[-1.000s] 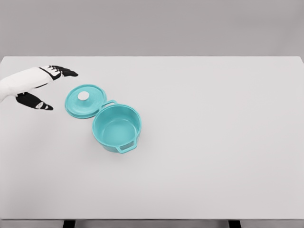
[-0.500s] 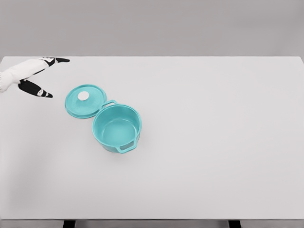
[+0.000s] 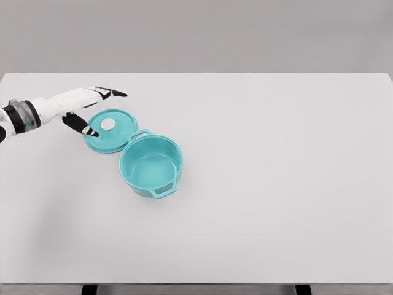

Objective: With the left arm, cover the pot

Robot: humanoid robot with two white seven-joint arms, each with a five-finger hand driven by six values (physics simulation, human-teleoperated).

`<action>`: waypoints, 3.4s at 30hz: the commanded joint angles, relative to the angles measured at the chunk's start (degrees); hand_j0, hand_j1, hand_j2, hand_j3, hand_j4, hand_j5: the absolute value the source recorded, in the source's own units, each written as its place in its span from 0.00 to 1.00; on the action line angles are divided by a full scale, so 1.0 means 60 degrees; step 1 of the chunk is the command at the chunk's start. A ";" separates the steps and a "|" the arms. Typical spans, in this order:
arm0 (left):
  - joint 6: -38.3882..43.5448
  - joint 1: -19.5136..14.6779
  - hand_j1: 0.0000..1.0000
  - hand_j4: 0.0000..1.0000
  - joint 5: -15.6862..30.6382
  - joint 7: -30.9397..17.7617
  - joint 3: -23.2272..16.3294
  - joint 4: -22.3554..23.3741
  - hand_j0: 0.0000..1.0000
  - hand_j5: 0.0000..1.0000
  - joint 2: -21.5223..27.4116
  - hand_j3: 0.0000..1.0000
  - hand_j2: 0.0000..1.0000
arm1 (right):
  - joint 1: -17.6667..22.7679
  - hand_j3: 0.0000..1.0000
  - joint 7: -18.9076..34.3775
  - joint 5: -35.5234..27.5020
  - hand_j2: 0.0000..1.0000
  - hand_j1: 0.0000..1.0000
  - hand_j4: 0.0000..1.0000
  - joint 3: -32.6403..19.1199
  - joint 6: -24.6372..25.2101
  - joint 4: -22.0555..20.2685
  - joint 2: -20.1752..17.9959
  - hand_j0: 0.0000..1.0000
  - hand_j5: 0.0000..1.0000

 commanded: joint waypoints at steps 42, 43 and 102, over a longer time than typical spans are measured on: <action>0.0016 0.0146 0.43 0.43 0.3375 0.0189 -0.1938 0.1210 0.43 0.43 -0.0222 0.43 0.43 | 0.0000 1.00 -0.0007 0.0005 1.00 1.00 1.00 -0.0002 -0.0014 0.0000 -0.0001 1.00 1.00; 0.0016 0.0146 0.42 0.42 0.3375 0.0189 -0.1923 0.1210 0.42 0.42 -0.0222 0.42 0.42 | 0.0000 1.00 -0.0006 0.0005 1.00 1.00 1.00 -0.0002 -0.0014 0.0000 -0.0001 1.00 1.00; 0.0016 0.0190 0.43 0.43 0.3961 0.0189 -0.2963 -0.4444 0.43 0.43 0.1917 0.43 0.43 | 0.0000 1.00 -0.0006 0.0005 1.00 1.00 1.00 -0.0002 0.0000 0.0000 -0.0001 1.00 1.00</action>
